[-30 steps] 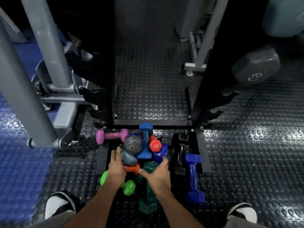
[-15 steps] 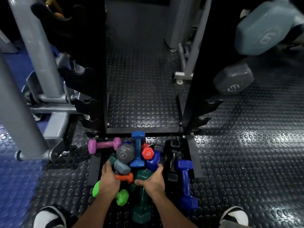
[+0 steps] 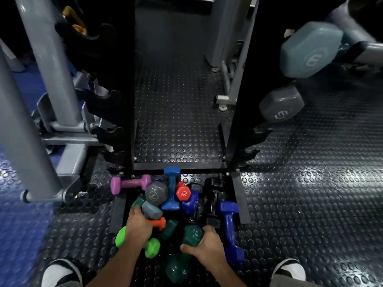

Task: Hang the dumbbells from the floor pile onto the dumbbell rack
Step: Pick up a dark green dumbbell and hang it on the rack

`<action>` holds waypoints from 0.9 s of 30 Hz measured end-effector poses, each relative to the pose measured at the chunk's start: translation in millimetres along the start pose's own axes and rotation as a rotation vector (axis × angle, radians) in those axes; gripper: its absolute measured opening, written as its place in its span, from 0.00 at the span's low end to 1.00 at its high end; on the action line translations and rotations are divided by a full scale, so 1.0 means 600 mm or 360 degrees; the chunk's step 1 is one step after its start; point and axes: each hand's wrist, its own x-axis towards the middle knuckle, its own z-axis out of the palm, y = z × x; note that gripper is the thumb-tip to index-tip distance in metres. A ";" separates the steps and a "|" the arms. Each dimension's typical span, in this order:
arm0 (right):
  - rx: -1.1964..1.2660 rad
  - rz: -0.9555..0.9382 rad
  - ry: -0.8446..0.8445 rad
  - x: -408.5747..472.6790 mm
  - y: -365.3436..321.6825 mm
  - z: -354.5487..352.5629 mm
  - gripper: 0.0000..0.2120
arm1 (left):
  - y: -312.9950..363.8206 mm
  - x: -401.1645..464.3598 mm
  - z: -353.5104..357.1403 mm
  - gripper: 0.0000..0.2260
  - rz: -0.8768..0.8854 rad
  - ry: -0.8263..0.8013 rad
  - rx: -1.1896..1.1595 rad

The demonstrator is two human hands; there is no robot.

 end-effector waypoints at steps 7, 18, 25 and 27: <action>0.0275 -0.0097 0.0029 -0.026 0.005 -0.120 0.30 | 0.060 -0.066 -0.004 0.21 0.0385 0.0394 0.0253; 0.0749 -0.0249 0.0144 -0.052 -0.066 -0.356 0.31 | 0.234 -0.220 0.005 0.28 0.0145 -0.0945 -0.0660; 0.0906 -0.0240 0.0356 -0.034 -0.080 -0.460 0.32 | 0.340 -0.263 0.038 0.35 0.0528 -0.0920 -0.0556; 0.0950 -0.0259 0.0454 -0.028 -0.088 -0.491 0.35 | 0.368 -0.265 0.057 0.35 0.0598 -0.0850 -0.0558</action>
